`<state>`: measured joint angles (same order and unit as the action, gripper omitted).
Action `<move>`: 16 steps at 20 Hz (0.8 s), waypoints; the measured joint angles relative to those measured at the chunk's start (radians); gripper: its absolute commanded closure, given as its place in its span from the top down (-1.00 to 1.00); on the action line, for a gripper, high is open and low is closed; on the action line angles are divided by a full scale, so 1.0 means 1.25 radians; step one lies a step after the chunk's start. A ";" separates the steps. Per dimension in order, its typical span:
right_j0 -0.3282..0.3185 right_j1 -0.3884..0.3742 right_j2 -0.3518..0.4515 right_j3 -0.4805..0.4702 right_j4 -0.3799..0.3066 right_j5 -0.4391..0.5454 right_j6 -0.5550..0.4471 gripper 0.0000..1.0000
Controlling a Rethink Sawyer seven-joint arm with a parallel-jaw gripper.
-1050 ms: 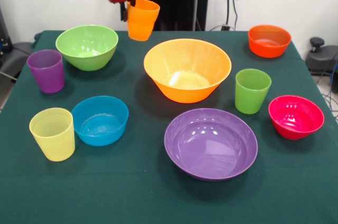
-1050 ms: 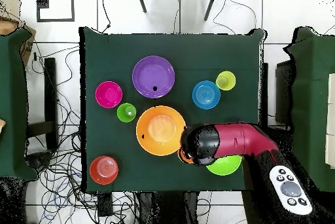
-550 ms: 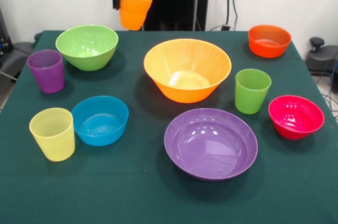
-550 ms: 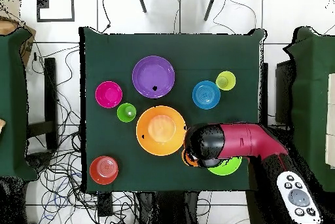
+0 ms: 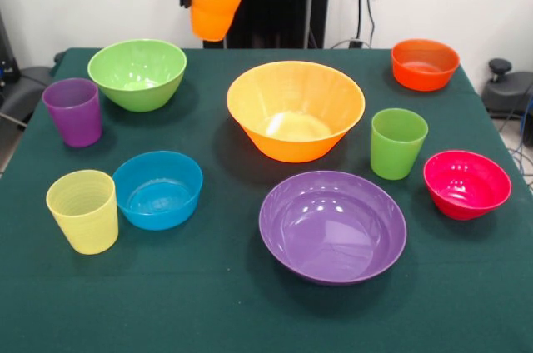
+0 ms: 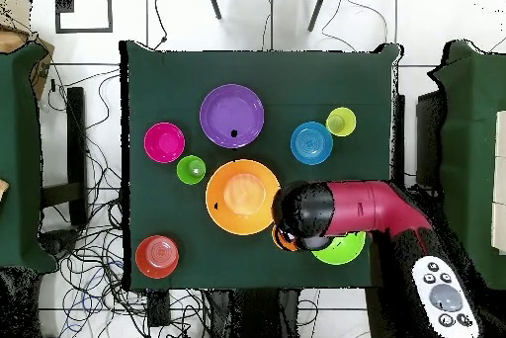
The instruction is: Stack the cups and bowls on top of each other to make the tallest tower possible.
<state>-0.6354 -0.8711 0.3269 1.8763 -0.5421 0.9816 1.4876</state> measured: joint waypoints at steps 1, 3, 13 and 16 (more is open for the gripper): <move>0.010 0.000 0.000 -0.002 0.000 0.002 0.000 -1.00; 0.025 0.000 0.000 -0.006 0.000 0.004 0.000 -1.00; 0.107 0.000 0.000 -0.042 0.024 0.015 0.000 -1.00; 0.118 0.000 0.000 -0.049 0.034 0.015 0.000 -1.00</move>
<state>-0.4880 -0.8706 0.3274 1.8149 -0.4999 1.0000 1.4876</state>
